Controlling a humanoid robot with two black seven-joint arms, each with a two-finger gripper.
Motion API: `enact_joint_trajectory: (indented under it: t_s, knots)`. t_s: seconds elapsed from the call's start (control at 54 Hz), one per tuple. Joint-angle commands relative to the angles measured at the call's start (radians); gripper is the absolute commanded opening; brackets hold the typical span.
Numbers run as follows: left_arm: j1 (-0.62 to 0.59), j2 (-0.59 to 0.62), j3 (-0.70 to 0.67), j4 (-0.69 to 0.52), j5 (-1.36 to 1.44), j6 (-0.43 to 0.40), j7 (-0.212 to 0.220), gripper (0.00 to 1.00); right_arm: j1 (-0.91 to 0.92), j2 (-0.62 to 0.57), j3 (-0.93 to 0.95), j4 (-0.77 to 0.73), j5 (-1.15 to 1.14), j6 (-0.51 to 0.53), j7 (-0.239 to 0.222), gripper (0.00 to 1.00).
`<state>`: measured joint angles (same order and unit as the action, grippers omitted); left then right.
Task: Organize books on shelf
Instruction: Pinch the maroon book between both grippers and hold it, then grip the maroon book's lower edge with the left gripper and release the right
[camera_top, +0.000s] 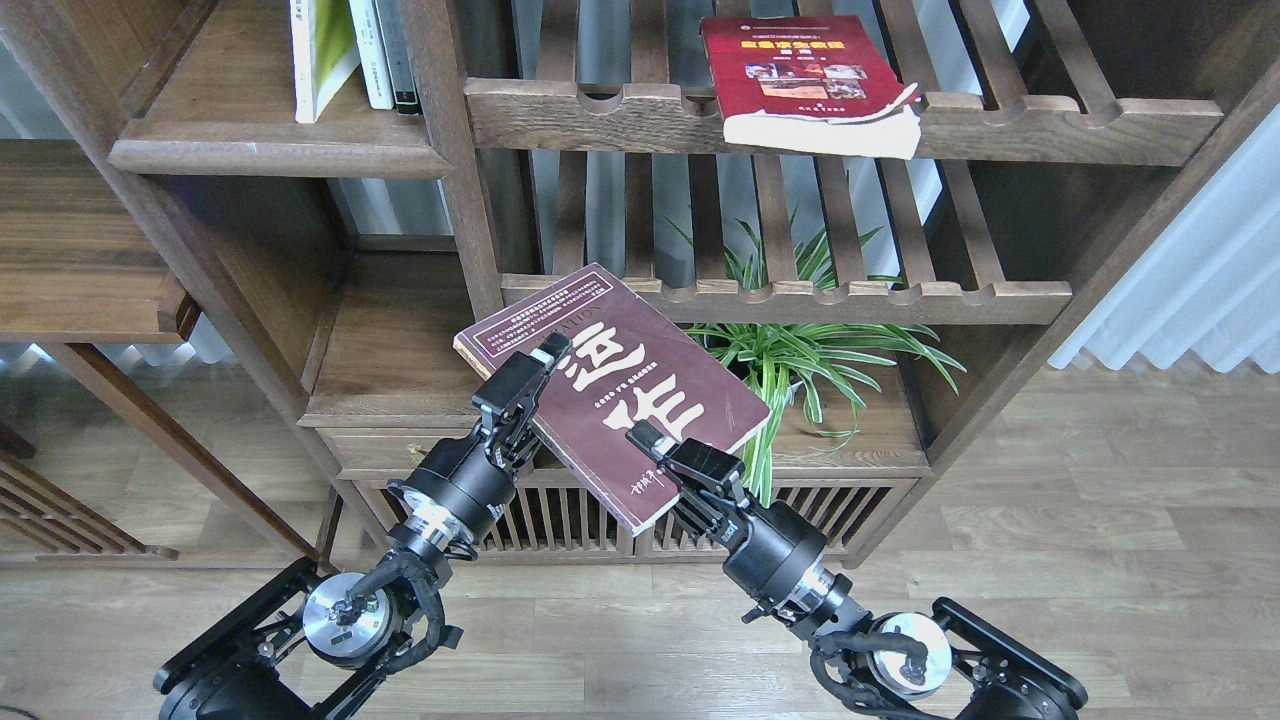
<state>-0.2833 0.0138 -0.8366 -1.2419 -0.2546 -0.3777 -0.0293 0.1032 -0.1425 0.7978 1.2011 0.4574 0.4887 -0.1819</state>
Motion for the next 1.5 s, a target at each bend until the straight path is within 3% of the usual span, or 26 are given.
enact_joint_trajectory:
  t_s: [0.0,0.259,0.703,0.889,1.037,1.24,1.37,1.481]
  knots:
    - [0.000,0.002,0.021,-0.002,0.000,-0.009,0.000,0.30,0.001,0.001,0.000,-0.002,0.000,0.000,0.001,0.05]
    - [0.000,0.000,0.025,-0.002,0.000,-0.010,-0.001,0.11,0.001,0.001,0.000,-0.002,0.000,0.000,0.001,0.05]
    - [0.000,0.014,0.024,-0.004,0.000,-0.017,-0.003,0.10,0.007,0.000,0.004,-0.003,0.004,0.000,0.002,0.09]
    - [0.000,0.026,0.022,-0.004,0.000,-0.018,-0.001,0.10,0.012,-0.002,0.004,-0.005,0.004,0.000,0.002,0.23]
    - [0.000,0.026,0.021,-0.004,0.000,-0.018,-0.003,0.10,0.012,-0.002,0.001,-0.003,0.004,0.000,0.002,0.45]
    - [0.000,0.032,0.021,-0.002,0.000,-0.020,-0.001,0.10,0.012,-0.008,0.004,-0.003,0.004,0.000,0.004,0.57]
    - [0.001,0.041,0.021,-0.002,0.000,-0.033,-0.001,0.11,0.013,-0.011,0.027,-0.005,0.006,0.000,0.013,0.78]
    - [0.001,0.058,0.025,-0.004,0.003,-0.061,0.000,0.11,0.013,-0.011,0.061,-0.005,0.007,0.000,0.015,0.86]
